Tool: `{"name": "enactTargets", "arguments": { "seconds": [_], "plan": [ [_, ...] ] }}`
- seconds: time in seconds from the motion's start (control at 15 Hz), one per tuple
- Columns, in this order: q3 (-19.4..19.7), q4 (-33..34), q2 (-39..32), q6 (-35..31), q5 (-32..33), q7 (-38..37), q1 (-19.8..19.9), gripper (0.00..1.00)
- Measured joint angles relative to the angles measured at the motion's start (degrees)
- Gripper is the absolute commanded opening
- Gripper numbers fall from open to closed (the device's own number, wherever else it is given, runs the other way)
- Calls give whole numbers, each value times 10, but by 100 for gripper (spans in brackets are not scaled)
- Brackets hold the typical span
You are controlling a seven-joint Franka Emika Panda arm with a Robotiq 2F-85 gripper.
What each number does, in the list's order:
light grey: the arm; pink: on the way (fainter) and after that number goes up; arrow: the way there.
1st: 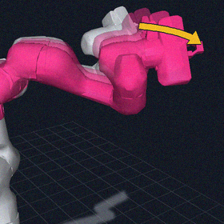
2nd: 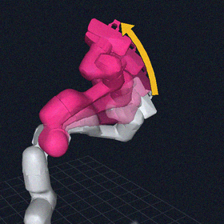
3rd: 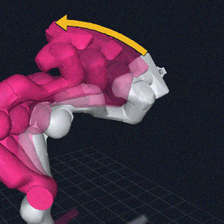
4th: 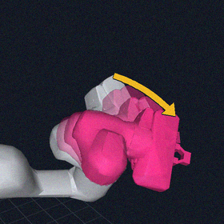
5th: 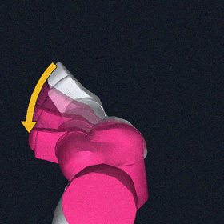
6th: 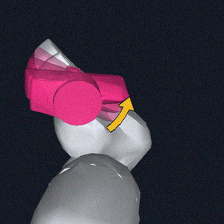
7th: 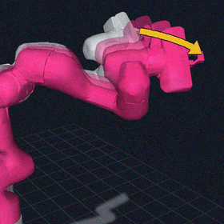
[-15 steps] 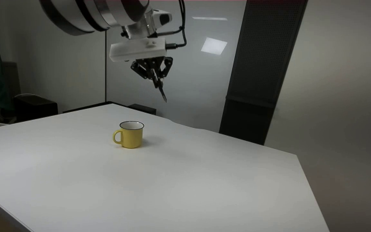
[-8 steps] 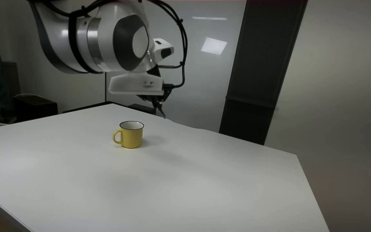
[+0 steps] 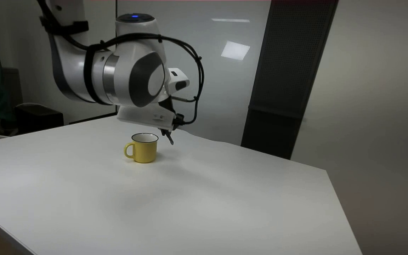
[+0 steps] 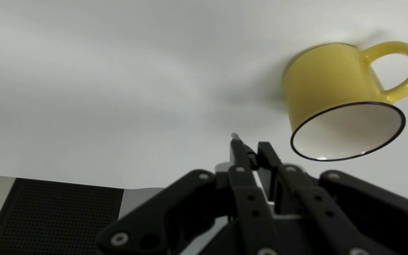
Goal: Take the pen out of the cup and put it on the table
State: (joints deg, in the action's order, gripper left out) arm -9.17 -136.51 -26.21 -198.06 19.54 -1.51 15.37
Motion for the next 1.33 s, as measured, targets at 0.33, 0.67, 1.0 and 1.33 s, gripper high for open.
{"name": "enactTargets", "arguments": {
  "seconds": [0.33, 0.67, 1.0, 1.33],
  "plan": [
    [-43, 19, -42, 1, 8, 1, 60, 3],
    [-59, 32, -84, 1, 7, 3, 87, 3],
    [-72, 41, -114, 1, 7, 4, 102, 45],
    [-83, 45, -134, 5, 8, 4, 110, 80]
  ]
}}
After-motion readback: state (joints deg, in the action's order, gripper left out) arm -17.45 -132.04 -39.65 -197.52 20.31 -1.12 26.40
